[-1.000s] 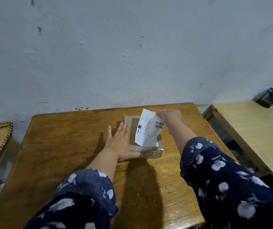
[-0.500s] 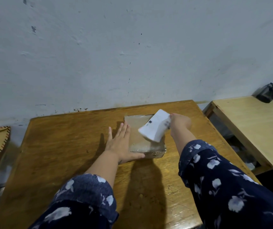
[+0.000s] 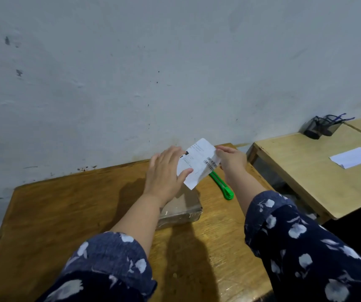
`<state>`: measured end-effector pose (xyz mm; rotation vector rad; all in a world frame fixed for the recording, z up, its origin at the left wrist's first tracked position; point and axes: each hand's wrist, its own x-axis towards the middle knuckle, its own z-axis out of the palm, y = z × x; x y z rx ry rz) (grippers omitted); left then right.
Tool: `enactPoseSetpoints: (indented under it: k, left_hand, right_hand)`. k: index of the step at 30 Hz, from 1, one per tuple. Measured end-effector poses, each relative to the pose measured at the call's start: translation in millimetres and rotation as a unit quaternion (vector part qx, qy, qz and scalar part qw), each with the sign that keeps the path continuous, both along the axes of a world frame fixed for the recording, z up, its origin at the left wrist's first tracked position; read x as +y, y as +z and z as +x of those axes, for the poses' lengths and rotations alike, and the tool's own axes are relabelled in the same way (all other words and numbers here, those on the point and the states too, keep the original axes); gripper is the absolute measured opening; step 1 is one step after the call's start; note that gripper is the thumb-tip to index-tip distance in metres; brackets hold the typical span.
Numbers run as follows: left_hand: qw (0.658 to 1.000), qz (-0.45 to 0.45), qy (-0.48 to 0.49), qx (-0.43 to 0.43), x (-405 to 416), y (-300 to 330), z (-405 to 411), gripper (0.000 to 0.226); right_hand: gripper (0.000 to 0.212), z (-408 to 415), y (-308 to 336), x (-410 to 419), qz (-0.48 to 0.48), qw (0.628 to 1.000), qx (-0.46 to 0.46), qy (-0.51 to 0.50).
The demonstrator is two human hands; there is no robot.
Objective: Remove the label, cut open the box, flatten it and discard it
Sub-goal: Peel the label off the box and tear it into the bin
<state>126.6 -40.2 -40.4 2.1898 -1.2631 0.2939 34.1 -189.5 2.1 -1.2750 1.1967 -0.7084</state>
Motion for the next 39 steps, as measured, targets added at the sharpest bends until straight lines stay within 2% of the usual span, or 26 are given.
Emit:
enactPoseSetpoints:
  k: [4, 7, 11, 16, 20, 23, 28, 30, 32, 34, 39]
  left_hand:
    - [0.998, 0.05, -0.04, 0.003, -26, 8, -16, 0.066]
    - [0.998, 0.065, -0.025, 0.012, -35, 8, -35, 0.076]
    - [0.998, 0.058, -0.012, 0.037, -45, 15, -71, 0.077]
    - [0.991, 0.064, -0.005, 0.116, -57, 26, -126, 0.088]
    - [0.988, 0.062, -0.02, 0.142, -59, 32, -176, 0.074]
    - [0.991, 0.044, -0.024, 0.125, -59, 34, -216, 0.056]
    - [0.994, 0.011, 0.03, 0.104, -52, 26, -271, 0.022]
    - [0.995, 0.008, 0.039, 0.089, -46, 20, -287, 0.015]
    - [0.991, 0.0, 0.05, 0.127, -38, 16, -302, 0.013]
    - [0.975, -0.037, 0.063, 0.208, -30, 16, -316, 0.01]
    - [0.939, -0.052, 0.068, 0.333, -2, 27, -336, 0.032]
  right_hand:
    - [0.013, -21, 7, -3, -0.015, 0.999, 0.008, 0.041]
    - [0.013, -46, 14, -10, -0.018, 0.998, 0.006, 0.053]
    - [0.012, -88, 24, -19, 0.011, 0.995, -0.028, 0.098]
    - [0.016, -152, 32, -29, -0.003, 0.988, -0.048, 0.146]
    - [0.02, -204, 30, -39, -0.014, 0.986, -0.049, 0.161]
    - [0.019, -241, 25, -43, -0.015, 0.984, -0.051, 0.168]
    - [0.019, -296, 17, -44, -0.017, 0.986, -0.043, 0.161]
    - [0.019, -316, 14, -41, -0.007, 0.985, -0.032, 0.169]
    - [0.021, -329, 13, -36, 0.014, 0.98, -0.032, 0.195]
    - [0.022, -333, 15, -27, 0.02, 0.974, -0.027, 0.226]
    - [0.018, -329, 13, -4, -0.003, 0.963, 0.009, 0.268]
